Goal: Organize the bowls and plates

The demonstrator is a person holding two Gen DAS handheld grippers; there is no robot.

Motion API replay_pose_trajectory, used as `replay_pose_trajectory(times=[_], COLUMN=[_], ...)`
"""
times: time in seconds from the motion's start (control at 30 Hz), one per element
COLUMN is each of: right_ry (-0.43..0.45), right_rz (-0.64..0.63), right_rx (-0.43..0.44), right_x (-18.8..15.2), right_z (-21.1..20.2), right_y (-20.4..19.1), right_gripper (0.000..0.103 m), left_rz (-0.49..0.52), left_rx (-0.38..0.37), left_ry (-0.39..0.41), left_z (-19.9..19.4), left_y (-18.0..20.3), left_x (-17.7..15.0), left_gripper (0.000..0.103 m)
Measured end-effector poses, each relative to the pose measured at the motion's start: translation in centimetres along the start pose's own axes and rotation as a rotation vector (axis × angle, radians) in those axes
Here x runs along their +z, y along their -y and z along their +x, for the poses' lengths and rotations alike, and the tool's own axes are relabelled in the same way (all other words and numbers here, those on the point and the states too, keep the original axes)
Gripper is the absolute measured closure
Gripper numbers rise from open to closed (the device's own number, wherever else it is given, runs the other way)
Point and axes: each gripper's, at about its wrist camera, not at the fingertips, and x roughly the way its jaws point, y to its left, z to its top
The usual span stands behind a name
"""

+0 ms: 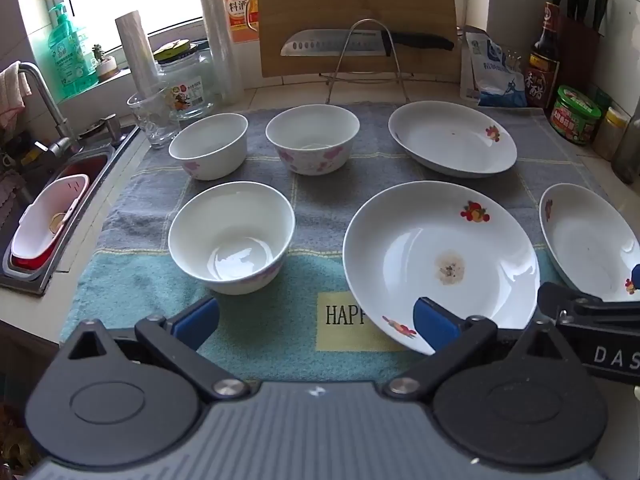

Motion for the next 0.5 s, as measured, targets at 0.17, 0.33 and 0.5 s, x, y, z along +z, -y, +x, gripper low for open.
replay_pose_trajectory(times=[0.17,0.33,0.5], right_ry=[-0.002,0.0,0.007], right_rz=[0.006,0.013,0.005], right_rx=[0.0,-0.002,0.001], right_x=[-0.2,0.3,0.2], right_z=[-0.3,-0.6,-0.8], right_y=[0.1,-0.1,-0.1], right_gripper=[0.0,0.0,0.0], left_rz=[0.002,-0.016,-0.015], left_rx=[0.006,-0.012,0.0], left_ry=[0.008,0.009,0.015], left_z=[0.0,-0.2,-0.7], left_y=[0.4,-0.9,-0.4], left_x=[0.0,0.0,-0.1], left_gripper=[0.001,0.001,0.001])
